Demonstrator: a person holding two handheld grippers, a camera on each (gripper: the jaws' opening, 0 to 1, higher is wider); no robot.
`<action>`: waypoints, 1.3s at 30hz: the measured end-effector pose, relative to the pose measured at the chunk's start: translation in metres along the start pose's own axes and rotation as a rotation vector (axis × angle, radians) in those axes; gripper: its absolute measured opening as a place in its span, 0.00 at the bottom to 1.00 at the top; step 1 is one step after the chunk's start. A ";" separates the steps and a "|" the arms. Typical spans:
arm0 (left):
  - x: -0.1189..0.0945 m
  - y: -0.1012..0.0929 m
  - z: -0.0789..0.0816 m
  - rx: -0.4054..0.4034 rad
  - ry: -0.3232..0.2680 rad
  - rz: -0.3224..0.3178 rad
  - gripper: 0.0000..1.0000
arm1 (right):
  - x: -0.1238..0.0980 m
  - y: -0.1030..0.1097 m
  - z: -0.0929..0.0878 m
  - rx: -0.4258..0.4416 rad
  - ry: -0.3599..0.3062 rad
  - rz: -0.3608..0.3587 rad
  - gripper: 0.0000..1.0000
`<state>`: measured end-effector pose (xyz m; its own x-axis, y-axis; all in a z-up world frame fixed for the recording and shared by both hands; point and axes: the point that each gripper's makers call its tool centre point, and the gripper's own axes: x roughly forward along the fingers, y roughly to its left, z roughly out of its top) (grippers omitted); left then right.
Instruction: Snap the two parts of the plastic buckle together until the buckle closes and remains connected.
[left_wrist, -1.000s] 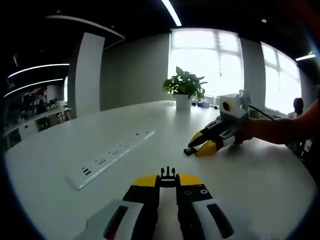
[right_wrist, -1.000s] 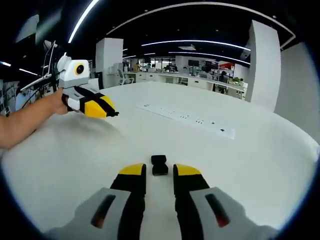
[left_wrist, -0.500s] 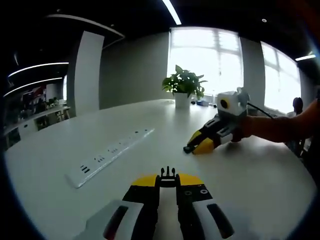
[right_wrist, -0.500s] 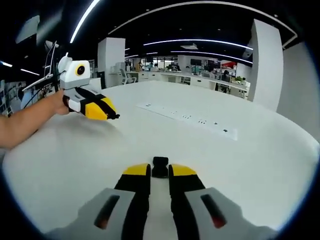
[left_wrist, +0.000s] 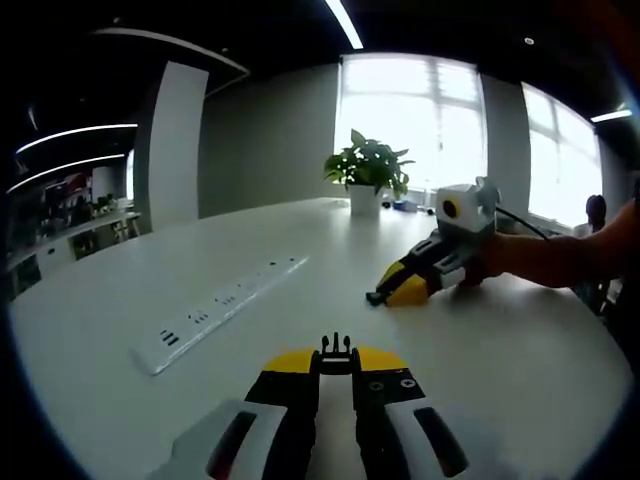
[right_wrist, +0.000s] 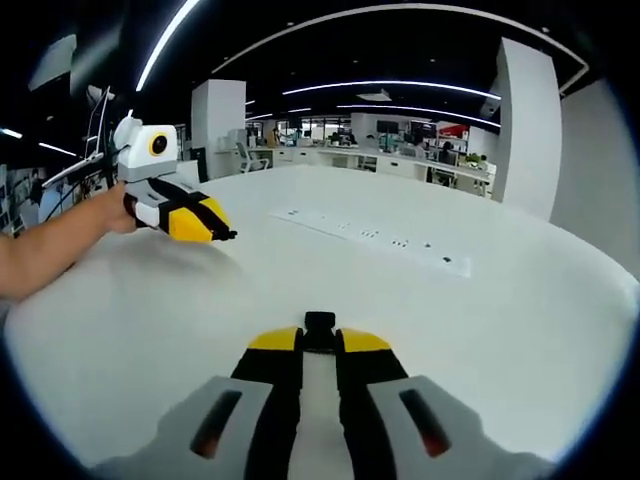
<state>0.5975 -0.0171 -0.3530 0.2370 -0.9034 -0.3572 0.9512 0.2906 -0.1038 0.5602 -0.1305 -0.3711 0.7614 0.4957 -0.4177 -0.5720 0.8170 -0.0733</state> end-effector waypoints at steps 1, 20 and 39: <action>0.000 0.000 0.000 0.000 0.000 0.000 0.10 | -0.001 0.001 0.000 -0.001 0.000 0.001 0.12; -0.004 0.006 0.006 -0.041 0.001 0.035 0.10 | 0.005 -0.020 0.017 0.004 -0.015 -0.028 0.11; -0.009 0.009 0.011 -0.032 0.081 0.110 0.10 | 0.006 -0.041 0.046 0.012 -0.019 -0.021 0.11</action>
<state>0.6060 -0.0099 -0.3407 0.3219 -0.8374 -0.4418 0.9131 0.3979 -0.0889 0.6024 -0.1478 -0.3288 0.7790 0.4838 -0.3989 -0.5521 0.8308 -0.0706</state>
